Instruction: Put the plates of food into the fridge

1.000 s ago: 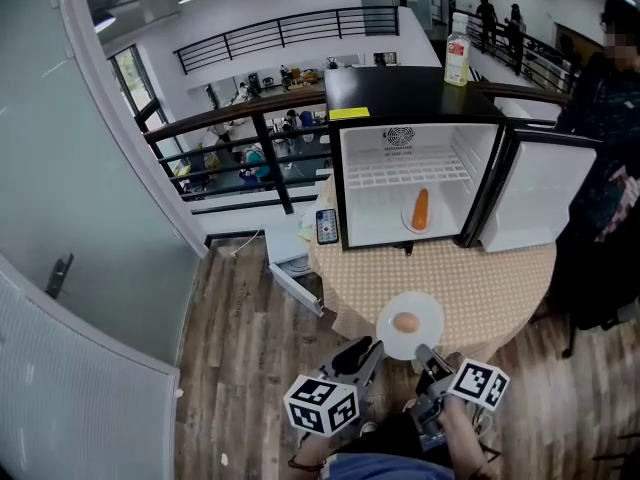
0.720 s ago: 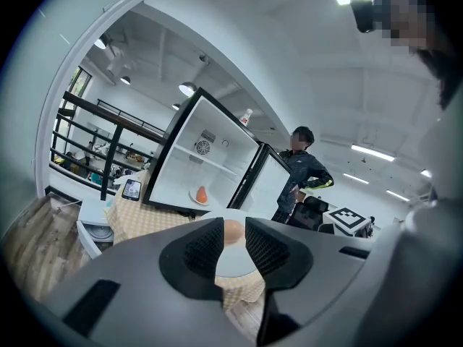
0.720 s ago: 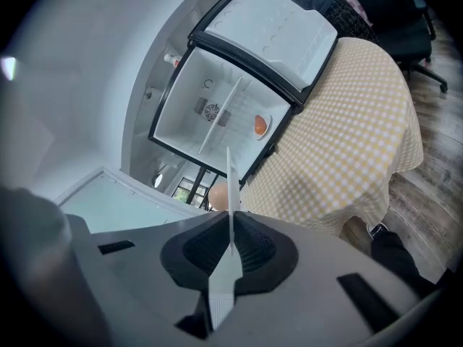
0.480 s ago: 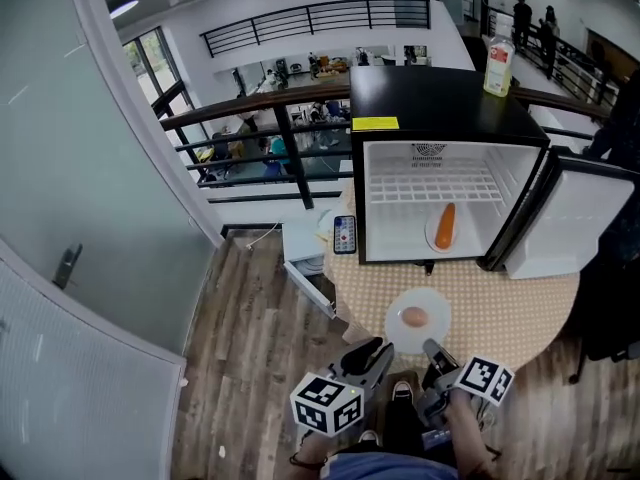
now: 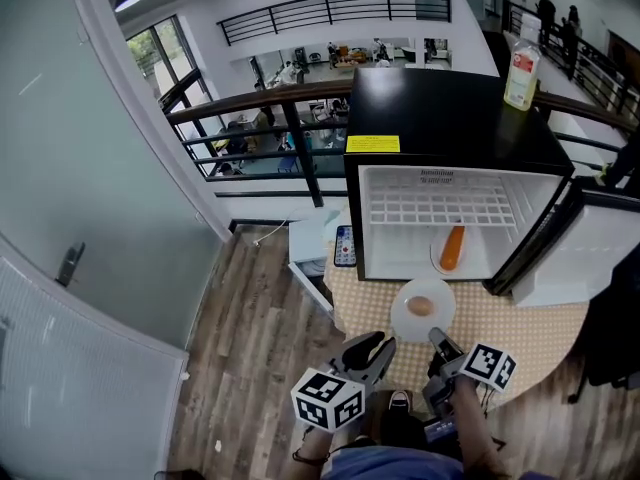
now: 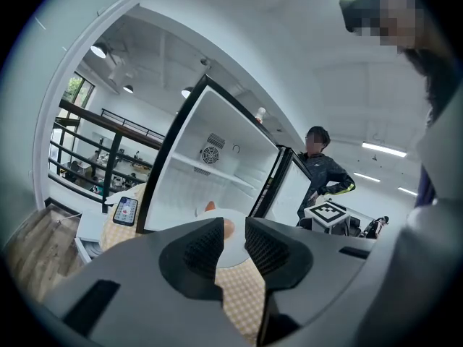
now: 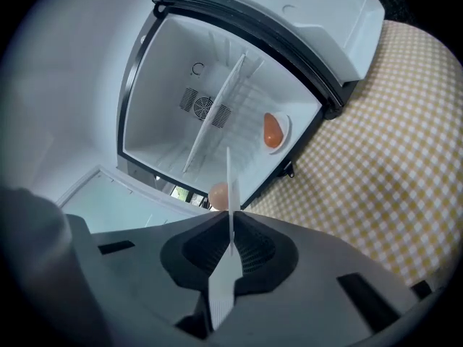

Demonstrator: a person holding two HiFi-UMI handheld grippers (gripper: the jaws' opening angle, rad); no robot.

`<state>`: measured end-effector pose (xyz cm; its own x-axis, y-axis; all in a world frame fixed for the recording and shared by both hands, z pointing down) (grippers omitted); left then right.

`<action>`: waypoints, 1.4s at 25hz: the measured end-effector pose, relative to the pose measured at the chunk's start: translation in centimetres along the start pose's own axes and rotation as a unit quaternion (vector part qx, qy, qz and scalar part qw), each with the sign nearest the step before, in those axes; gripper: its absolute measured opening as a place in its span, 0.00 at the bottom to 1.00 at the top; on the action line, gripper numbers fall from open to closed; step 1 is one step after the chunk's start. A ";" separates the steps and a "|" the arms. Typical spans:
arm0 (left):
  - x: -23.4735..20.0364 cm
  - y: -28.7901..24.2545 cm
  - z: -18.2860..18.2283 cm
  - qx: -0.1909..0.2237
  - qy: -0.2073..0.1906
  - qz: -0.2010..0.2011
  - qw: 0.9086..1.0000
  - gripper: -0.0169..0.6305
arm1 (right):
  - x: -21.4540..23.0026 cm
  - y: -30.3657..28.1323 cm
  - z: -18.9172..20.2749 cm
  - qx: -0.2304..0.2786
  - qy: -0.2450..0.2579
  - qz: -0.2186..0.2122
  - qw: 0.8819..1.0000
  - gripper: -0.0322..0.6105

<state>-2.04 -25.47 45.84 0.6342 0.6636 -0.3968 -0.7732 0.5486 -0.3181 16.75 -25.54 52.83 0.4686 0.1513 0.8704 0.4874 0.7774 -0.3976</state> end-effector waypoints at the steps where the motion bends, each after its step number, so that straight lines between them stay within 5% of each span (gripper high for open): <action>1: -0.1 -0.5 -0.2 0.000 0.001 -0.003 1.000 0.18 | 0.1 -0.4 -0.6 -0.002 0.000 -0.002 1.000 0.09; 17: -0.5 -4.6 -0.4 0.013 0.032 -0.025 0.999 0.18 | 1.2 -8.9 -8.2 -0.043 0.016 -0.013 0.999 0.09; 23: -1.5 -4.5 -1.2 0.006 0.027 -0.021 0.999 0.18 | 1.2 -12.5 -9.0 -0.046 -0.022 -0.014 0.999 0.09; 35: -4.9 -4.8 -3.8 -0.016 0.005 0.000 1.000 0.18 | 3.3 -17.6 -11.0 -0.020 -0.051 0.046 0.997 0.09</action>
<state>-1.48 -33.32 46.07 0.6347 0.6579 -0.4054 -0.7727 0.5325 -0.3457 17.85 -45.48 59.53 0.4359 0.2839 0.8541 0.4763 0.7324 -0.4865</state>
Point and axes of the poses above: the fingertips, and each gripper's own axes: y backward along the fingers, x to its right, z out of its underside, the point moved 6 cm from there along y, backward along the fingers, and after that the axes turned 5 degrees about -x, right-handed, at the moved point
